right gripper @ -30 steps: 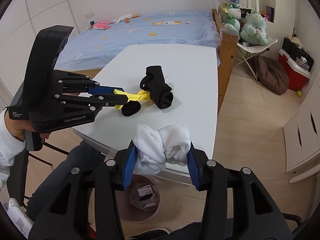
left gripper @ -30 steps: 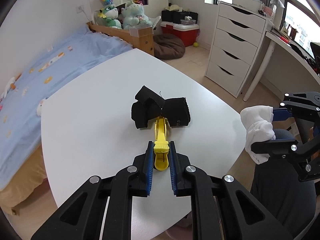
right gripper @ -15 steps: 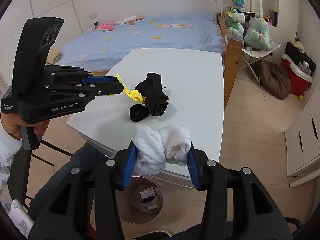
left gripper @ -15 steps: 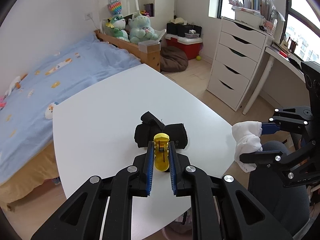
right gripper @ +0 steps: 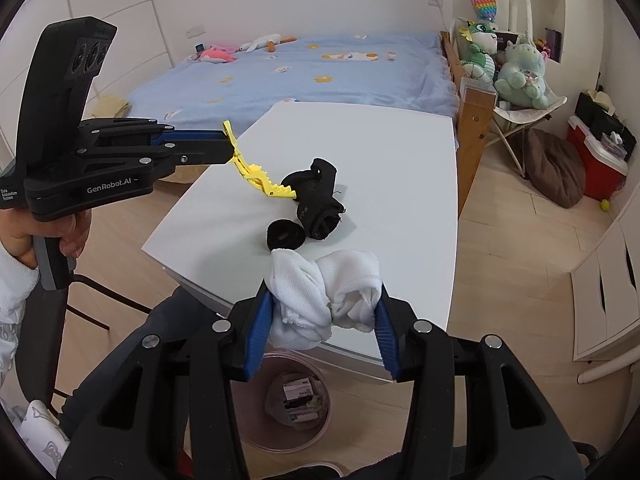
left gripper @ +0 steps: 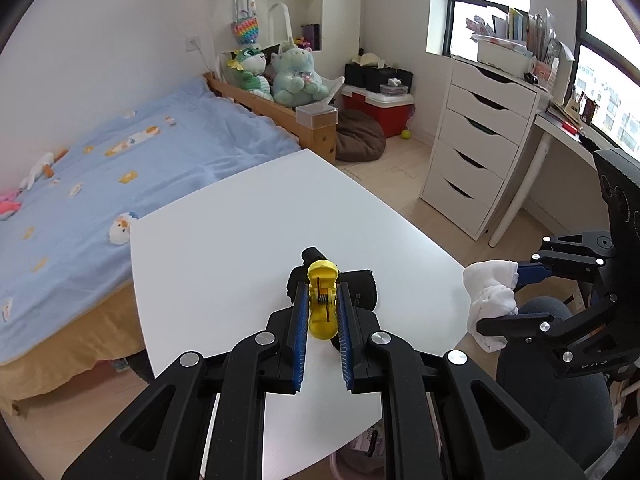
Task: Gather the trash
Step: 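Lift the yellow clip off the black socks with the left gripper, then drop the yellow clip into the wastebasket with the left gripper while the right carries the socks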
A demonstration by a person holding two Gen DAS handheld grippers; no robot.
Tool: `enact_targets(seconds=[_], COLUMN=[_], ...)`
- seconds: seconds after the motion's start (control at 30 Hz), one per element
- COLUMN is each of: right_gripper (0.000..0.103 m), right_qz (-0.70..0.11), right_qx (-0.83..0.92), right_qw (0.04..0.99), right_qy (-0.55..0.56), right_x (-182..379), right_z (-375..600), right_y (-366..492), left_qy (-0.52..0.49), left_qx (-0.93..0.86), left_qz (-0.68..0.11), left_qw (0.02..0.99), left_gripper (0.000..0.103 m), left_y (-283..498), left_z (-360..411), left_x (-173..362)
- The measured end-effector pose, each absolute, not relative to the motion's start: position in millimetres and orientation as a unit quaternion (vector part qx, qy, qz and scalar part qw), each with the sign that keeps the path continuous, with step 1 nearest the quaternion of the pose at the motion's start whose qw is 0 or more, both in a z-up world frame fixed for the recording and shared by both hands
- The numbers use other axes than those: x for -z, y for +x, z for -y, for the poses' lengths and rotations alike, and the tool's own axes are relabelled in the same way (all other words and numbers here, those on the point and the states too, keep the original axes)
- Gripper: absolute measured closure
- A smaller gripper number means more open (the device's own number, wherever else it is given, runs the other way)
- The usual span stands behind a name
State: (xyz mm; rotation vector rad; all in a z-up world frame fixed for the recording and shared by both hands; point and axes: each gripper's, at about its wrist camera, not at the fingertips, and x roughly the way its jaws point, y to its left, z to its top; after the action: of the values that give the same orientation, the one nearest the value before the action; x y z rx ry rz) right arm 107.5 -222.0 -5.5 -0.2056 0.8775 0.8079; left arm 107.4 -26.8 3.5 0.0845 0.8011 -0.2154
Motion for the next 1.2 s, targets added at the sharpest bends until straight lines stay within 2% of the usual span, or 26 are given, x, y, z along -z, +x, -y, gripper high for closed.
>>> enact_targets(seconds=[0.6,1.2], right_gripper=[0.057,0.057], right_qz=[-0.383,-0.378], right_qx=[-0.410,-0.420], right_qw=[0.822,0.819], right_qy=[-0.101,-0.102], right_x=[-18.3,-18.8], right_z=[219.3,233.7], right_y=[67.3,19.5], left_qy=[0.031,0.018], left_qx=[0.132,0.167], left_qz=[-0.363,-0.398], left_qw=[0.922,0.902], left_gripper=[0.089,0.089], left_y=[31.1,-15.3], left_z=[24.0,51.7], left_x=[-28.1,15.1])
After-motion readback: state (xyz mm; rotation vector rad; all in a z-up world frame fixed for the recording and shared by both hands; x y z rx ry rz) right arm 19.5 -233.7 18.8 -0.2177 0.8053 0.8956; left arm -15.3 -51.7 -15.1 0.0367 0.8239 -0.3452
